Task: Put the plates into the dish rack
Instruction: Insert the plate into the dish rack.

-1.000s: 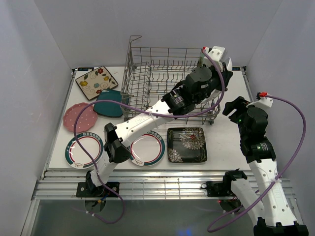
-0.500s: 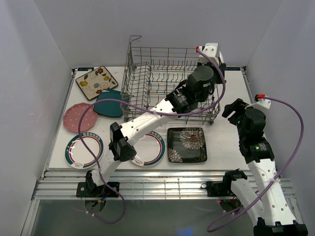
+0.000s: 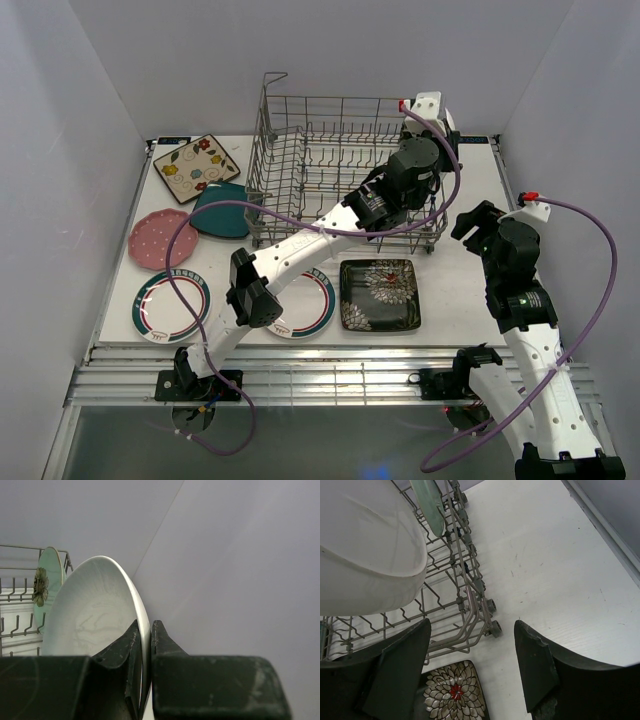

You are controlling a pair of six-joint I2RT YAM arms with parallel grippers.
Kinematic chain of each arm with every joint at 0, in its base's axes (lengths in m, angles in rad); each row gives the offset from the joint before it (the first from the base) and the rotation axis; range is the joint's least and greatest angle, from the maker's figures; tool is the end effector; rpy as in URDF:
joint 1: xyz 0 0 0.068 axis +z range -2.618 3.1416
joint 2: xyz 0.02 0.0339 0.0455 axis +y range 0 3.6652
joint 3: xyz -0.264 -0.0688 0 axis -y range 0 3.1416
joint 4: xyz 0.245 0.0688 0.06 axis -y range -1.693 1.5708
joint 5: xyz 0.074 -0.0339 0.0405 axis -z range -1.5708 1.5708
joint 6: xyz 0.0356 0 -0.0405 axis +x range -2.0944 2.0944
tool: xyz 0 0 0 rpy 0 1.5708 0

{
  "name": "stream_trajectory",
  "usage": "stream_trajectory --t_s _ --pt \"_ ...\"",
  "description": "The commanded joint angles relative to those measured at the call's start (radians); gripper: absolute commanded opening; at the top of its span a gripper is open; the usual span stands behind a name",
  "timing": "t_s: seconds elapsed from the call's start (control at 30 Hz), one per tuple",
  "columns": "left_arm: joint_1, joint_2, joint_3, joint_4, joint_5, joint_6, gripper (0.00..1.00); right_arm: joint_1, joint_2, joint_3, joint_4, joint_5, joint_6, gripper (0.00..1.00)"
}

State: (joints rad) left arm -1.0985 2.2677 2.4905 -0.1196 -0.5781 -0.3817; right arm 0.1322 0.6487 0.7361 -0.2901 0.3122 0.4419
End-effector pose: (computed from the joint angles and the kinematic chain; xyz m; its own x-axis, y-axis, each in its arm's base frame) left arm 0.2532 -0.4528 0.4393 -0.1422 -0.4074 -0.9021 0.4801 0.7686 -0.4228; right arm 0.1542 0.0095 0.3324 -0.1065 0.3964 -0.9119 0.2415 0.8999 0.3630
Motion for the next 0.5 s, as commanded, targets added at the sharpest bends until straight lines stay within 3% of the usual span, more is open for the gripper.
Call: stream_trajectory --t_s 0.0,0.47 --pt "-0.004 -0.063 0.107 0.213 0.023 -0.011 0.0 0.001 -0.012 0.002 0.02 0.016 0.001 0.73" --pt "-0.004 -0.024 0.125 0.241 0.021 0.018 0.0 0.001 -0.021 -0.003 0.019 0.019 -0.005 0.73"
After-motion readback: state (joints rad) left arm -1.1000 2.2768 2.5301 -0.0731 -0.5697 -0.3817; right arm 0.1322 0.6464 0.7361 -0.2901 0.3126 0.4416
